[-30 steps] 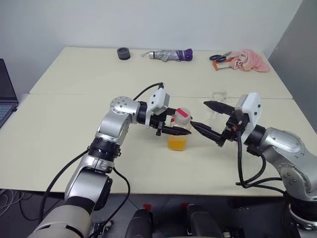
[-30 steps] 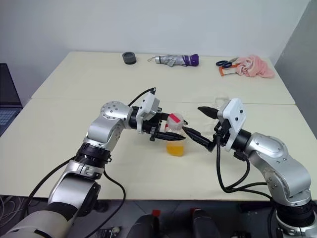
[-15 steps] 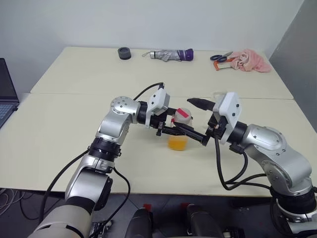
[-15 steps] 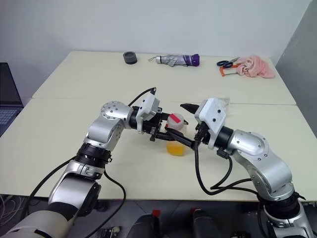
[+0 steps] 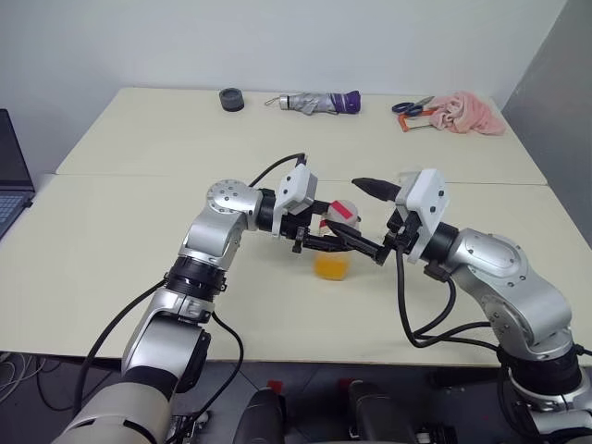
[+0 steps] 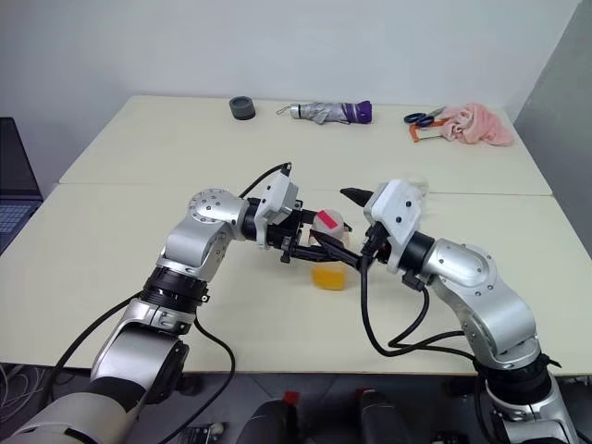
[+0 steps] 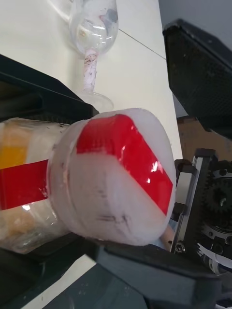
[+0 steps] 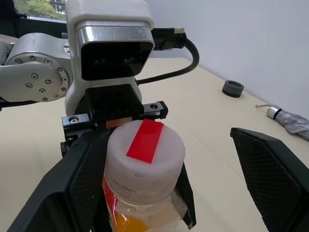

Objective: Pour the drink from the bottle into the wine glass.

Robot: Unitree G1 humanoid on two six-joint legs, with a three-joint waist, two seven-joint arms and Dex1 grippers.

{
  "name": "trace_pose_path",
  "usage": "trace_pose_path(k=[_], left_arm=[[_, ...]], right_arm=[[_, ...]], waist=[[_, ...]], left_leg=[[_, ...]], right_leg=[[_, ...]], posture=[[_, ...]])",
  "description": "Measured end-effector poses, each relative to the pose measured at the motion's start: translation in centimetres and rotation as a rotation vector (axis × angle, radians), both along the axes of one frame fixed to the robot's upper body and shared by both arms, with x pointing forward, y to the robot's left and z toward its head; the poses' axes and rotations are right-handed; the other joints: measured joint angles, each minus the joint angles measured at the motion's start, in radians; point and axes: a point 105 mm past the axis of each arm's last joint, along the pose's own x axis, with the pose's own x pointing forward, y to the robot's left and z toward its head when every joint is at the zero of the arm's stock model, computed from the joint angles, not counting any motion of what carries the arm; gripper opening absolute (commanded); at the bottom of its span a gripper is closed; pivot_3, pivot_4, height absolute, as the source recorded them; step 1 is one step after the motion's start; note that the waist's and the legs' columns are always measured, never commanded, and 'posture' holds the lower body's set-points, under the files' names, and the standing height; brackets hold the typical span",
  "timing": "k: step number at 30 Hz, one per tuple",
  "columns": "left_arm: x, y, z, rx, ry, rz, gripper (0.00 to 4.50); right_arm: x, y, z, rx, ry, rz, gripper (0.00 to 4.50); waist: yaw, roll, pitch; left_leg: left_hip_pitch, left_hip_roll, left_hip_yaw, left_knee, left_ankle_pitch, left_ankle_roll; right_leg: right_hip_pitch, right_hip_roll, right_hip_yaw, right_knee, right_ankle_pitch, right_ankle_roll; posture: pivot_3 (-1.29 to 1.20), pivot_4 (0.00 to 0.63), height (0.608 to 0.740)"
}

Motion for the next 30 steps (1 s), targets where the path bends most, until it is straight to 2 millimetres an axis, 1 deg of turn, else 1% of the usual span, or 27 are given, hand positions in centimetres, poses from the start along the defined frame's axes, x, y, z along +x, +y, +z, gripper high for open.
trace_pose_path(k=[12, 23, 30], left_arm=[[0.0, 0.0, 0.0, 0.002, 0.002, -0.001, 2.18], [0.0, 0.0, -0.1, 0.002, 0.003, -0.002, 2.18], [0.0, 0.0, -0.1, 0.002, 0.002, -0.002, 2.18]], right_arm=[[-0.5, -0.7, -0.4, 0.012, 0.044, -0.004, 4.20], [-0.6, -0.7, -0.4, 0.022, 0.063, 0.010, 4.20], [-1.3, -0.6, -0.2, 0.033, 0.089, 0.054, 4.20]], waist=[[0.000, 0.000, 0.000], [0.000, 0.000, 0.000], [0.000, 0.000, 0.000]], left_leg=[[0.000, 0.000, 0.000, 0.000, 0.000, 0.000], [0.000, 0.000, 0.000, 0.000, 0.000, 0.000], [0.000, 0.000, 0.000, 0.000, 0.000, 0.000]], right_leg=[[0.000, 0.000, 0.000, 0.000, 0.000, 0.000], [0.000, 0.000, 0.000, 0.000, 0.000, 0.000], [0.000, 0.000, 0.000, 0.000, 0.000, 0.000]], posture=[[0.00, 0.150, 0.740], [0.00, 0.150, 0.740], [0.00, 0.150, 0.740]])
